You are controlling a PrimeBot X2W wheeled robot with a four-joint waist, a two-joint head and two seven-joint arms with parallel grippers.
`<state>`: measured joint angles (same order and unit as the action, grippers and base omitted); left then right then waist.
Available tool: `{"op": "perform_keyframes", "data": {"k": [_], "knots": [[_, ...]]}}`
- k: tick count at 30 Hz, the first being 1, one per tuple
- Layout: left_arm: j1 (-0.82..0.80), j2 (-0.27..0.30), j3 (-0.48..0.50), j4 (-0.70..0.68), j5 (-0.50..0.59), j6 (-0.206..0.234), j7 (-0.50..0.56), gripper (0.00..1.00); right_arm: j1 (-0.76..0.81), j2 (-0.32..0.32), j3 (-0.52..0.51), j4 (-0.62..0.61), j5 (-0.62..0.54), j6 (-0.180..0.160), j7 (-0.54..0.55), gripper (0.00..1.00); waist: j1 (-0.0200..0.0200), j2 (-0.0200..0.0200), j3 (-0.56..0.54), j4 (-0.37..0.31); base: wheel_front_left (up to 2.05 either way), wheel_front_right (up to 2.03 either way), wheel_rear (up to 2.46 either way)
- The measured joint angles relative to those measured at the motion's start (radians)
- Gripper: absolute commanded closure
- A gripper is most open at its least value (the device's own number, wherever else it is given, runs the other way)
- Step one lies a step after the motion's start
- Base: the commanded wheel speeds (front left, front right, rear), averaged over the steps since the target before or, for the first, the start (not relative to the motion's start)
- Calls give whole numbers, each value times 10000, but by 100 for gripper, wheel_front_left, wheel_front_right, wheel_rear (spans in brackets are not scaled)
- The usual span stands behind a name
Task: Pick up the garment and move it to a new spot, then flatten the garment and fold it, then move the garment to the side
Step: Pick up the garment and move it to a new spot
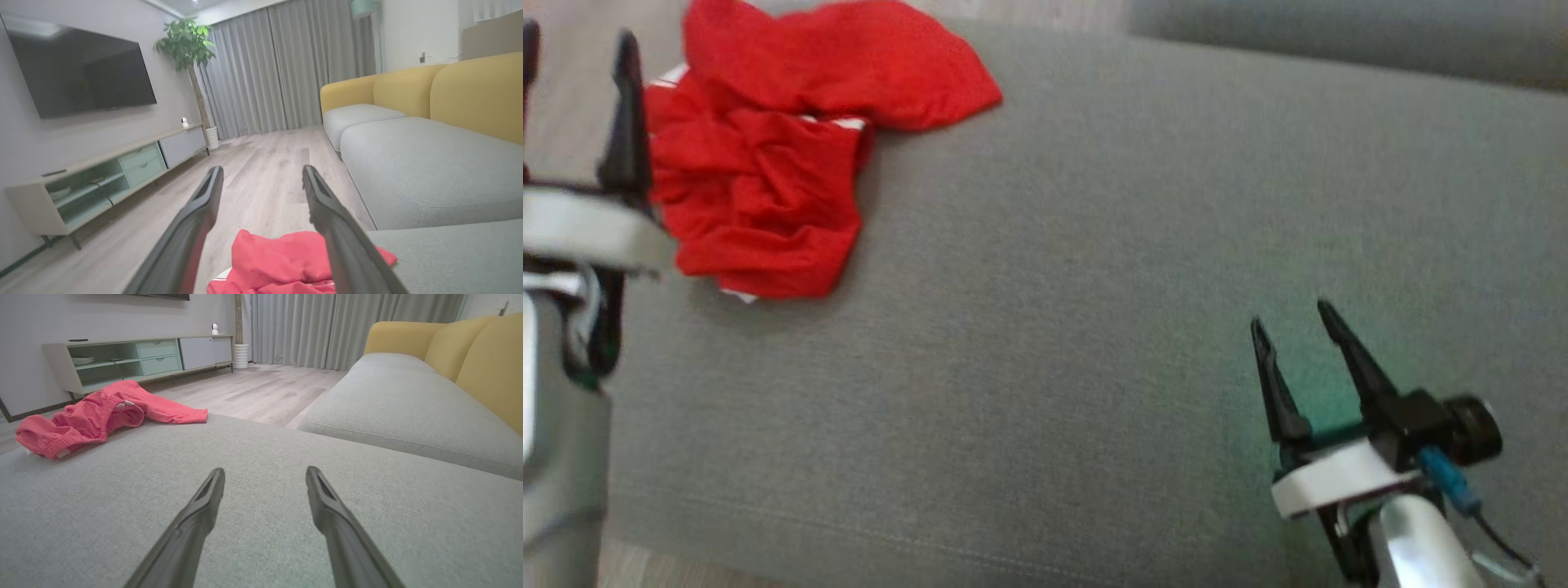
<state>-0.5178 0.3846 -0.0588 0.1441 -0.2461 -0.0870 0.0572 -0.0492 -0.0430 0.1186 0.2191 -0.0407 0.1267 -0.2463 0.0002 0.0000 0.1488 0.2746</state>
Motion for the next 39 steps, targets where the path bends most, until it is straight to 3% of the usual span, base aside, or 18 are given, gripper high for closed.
{"op": "perform_keyframes", "data": {"k": [10, 18, 22, 24, 25, 26, 27, 28, 30, 31, 39], "knots": [[-2065, -418, -681, 3879, -918, -290, 1367, 0, -890, -27, -244, -512, -610, 0, 196, 0, 1, 0, 1835, -778, 0, 0, 0], [-3013, -506, -1313, 5787, -1135, -380, 1630, 0, -1098, -33, -343, -844, -848, 0, 357, 0, 0, 0, 2934, -1286, 0, 0, 0], [-3226, -439, -1312, 6780, -1049, -217, 1628, 0, -1168, -35, -343, -943, -853, 0, 366, 0, 0, -1, 3364, -1464, 0, 0, 0], [-3254, -587, -782, 7104, -1655, -144, 1438, 0, -1298, -35, -339, -976, -853, 0, 366, 0, -1, 0, 3512, -1538, 0, 0, 0], [-3296, -600, -803, 7189, -1695, -144, 1371, 17, -1336, -36, -347, -999, -853, 0, 366, 0, -1, 0, 3565, -1565, 0, 0, 0], [-3366, -583, -940, 7223, -1540, -146, 1338, 45, -1355, -36, -347, -997, -853, 0, 364, 0, -1, -1, 3591, -1580, 0, 0, 0], [-3455, -583, -1028, 7246, -1409, -146, 1331, 58, -1357, -36, -351, -993, -853, 0, 360, 0, -1, -1, 3588, -1575, 0, 0, 0], [-3547, -608, -1022, 7300, -1415, -148, 1246, 64, -1357, -36, -362, -986, -851, 0, 355, 0, -2, 0, 3566, -1564, 0, 0, 0], [-3660, -619, -1009, 7440, -1538, -159, 1118, 96, -1357, -36, -431, -965, -851, 0, 351, 0, -2, 0, 3496, -1540, 0, 0, 0], [-3665, -600, -1028, 7492, -1528, -163, 1083, 100, -1358, -36, -474, -938, -851, 0, 351, 0, -2, 0, 3454, -1522, 0, 0, 0], [-3742, -453, -1183, 7607, -1499, -278, 587, 100, -1357, -38, -499, -658, -721, 0, 263, 0, -3, 0, 2970, -1380, 0, 0, 0]]}}
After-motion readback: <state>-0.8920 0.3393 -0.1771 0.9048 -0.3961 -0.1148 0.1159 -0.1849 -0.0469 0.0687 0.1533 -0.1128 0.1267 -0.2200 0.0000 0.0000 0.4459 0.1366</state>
